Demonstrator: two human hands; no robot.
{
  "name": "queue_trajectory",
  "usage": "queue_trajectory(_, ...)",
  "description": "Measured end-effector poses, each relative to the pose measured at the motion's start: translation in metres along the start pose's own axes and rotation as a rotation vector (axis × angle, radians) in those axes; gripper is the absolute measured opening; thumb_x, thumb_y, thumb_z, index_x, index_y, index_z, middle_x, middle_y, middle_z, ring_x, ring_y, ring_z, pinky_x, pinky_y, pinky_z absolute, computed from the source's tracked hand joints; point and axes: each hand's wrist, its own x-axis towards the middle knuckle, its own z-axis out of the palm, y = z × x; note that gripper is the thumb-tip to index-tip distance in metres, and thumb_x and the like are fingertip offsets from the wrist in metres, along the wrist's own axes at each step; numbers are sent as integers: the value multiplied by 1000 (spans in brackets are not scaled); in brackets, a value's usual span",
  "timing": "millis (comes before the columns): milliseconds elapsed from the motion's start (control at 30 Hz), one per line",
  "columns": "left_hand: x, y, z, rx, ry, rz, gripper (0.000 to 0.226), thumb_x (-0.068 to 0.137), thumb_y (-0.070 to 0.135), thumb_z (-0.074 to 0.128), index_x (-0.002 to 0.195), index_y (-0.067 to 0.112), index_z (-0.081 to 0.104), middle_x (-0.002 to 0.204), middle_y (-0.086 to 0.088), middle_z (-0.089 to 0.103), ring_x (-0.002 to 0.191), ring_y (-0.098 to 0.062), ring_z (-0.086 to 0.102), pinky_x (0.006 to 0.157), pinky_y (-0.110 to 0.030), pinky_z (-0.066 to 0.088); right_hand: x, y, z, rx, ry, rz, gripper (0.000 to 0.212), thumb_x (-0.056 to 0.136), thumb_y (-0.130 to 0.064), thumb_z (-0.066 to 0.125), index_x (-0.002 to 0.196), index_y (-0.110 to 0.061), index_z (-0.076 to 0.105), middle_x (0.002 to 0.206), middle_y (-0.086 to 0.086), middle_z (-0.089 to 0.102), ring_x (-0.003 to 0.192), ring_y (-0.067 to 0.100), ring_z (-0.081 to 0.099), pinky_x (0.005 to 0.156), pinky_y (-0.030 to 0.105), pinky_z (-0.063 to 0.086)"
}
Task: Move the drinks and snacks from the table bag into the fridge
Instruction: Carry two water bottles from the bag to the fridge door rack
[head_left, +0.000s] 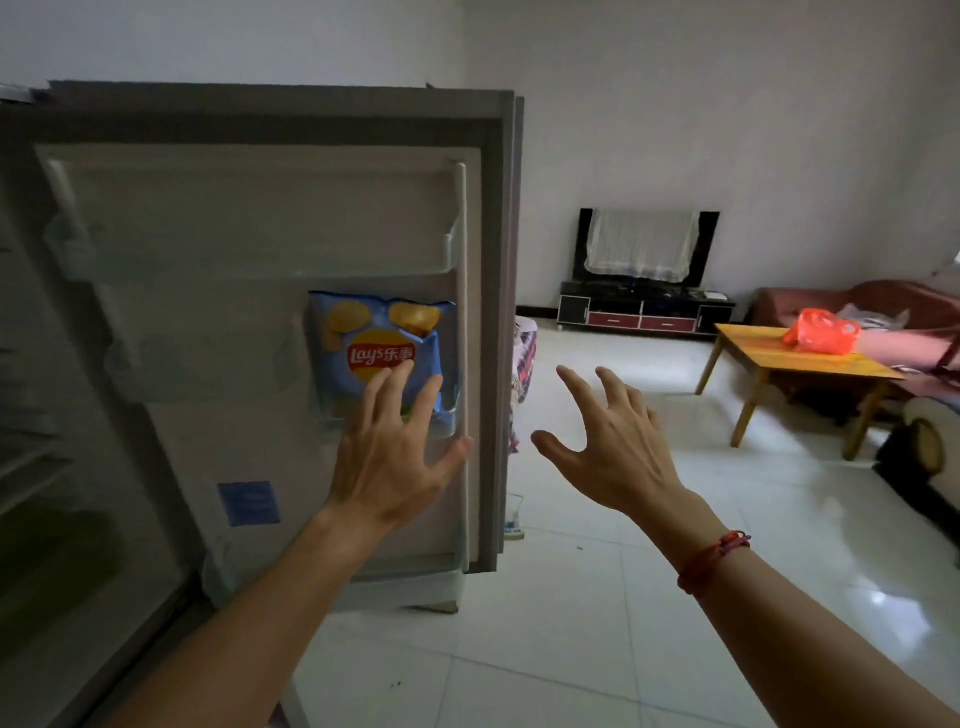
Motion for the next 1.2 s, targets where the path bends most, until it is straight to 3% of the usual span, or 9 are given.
queue_trajectory(267,19,43,32,-113,-87,204,78,87,69,39,148,20,39,152,-15,36,139,-34,32,108,-51,37,-53,33,-25,-112,89,249,78,91,-67,50,157,-40,19,162,14,25,145,35,29,111,49,32)
queue_trajectory(467,18,84,47,-255,-129,333,77,86,70,32,142,19,47,150,-14,41,136,-36,39,104,-55,39,-109,50,-47,-230,104,443,76,92,-68,47,157,-39,20,162,15,25,143,36,31,110,50,33)
queue_trajectory(733,11,150,50,-409,-123,503,67,88,63,37,132,15,53,140,-16,49,127,-36,47,96,-51,45,-178,77,-85,-333,131,649,75,93,-69,44,157,-38,21,160,14,28,141,34,34,109,49,33)
queue_trajectory(1200,-4,237,54,-422,-104,574,67,87,63,37,133,16,53,139,-15,50,127,-34,47,94,-50,47,-222,137,-115,-321,151,711,73,95,-67,42,158,-38,19,161,16,26,142,36,33,110,52,32)
